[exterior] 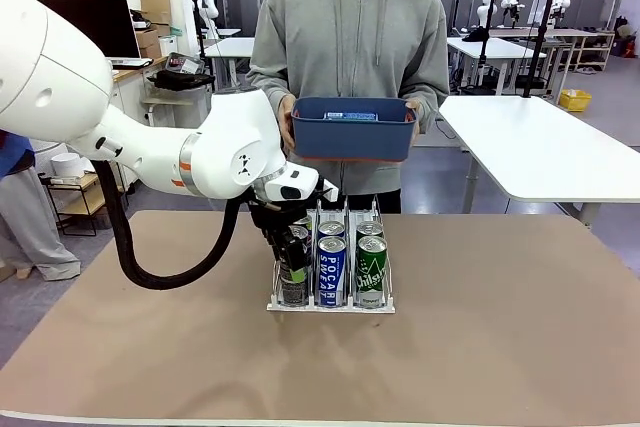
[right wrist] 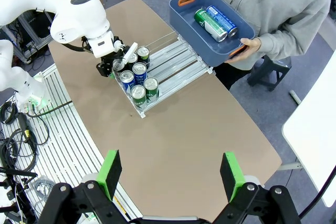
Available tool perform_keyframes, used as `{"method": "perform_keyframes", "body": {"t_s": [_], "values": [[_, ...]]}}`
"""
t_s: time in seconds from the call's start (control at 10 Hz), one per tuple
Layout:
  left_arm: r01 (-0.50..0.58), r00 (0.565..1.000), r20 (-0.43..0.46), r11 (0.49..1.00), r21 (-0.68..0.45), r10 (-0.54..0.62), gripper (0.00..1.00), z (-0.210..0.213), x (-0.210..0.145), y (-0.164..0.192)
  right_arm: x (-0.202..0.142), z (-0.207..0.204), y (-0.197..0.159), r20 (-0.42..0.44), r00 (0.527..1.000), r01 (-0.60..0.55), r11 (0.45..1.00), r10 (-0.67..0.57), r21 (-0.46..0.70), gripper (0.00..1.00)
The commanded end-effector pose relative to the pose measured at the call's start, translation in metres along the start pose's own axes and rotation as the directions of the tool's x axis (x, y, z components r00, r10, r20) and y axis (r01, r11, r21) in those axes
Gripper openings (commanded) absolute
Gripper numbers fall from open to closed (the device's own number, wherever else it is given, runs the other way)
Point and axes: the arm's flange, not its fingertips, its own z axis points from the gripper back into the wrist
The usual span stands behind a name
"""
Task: Fill the beverage cans into the dispenser.
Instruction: Place the picked Pepsi coke in the line of the Automatic Can Dispenser with the same cans, then pick up the Ionic drink handed by the human.
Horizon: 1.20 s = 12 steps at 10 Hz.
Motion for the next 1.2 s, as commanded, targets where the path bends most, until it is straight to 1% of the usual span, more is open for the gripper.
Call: {"method": "perform_keyframes", "body": {"t_s": [0.0,0.3,0.5,0.6,0.7,1.1], "values": [[-0.013,1.0,0.013,0.999,0.05,0.013,1.0,0.008,-0.007,-0.008,-0.003,-0.003,0.003,0.021,1.0,0.0,1.0,-0.001,0.013,1.0],[-0.032,0.999,0.022,0.996,0.078,0.03,1.0,0.019,-0.01,-0.018,-0.003,-0.003,0.003,0.021,1.0,0.0,1.0,-0.001,0.013,1.0],[-0.048,0.998,0.047,0.993,0.106,0.043,1.0,0.025,-0.012,-0.025,-0.003,-0.003,0.003,0.021,1.0,0.0,1.0,-0.001,0.013,1.0],[-0.075,0.995,0.068,0.989,0.128,0.067,1.0,0.026,-0.015,-0.026,-0.003,-0.003,0.003,0.021,1.0,0.0,1.0,-0.001,0.013,1.0],[-0.027,0.999,0.037,0.998,0.06,0.025,1.0,0.026,-0.005,-0.018,-0.003,-0.003,0.003,0.021,1.0,0.0,1.0,-0.001,0.013,1.0],[-0.027,0.999,0.037,0.998,0.06,0.025,1.0,0.026,-0.005,-0.018,-0.003,-0.003,0.003,0.021,1.0,0.0,1.0,-0.001,0.013,1.0]]}}
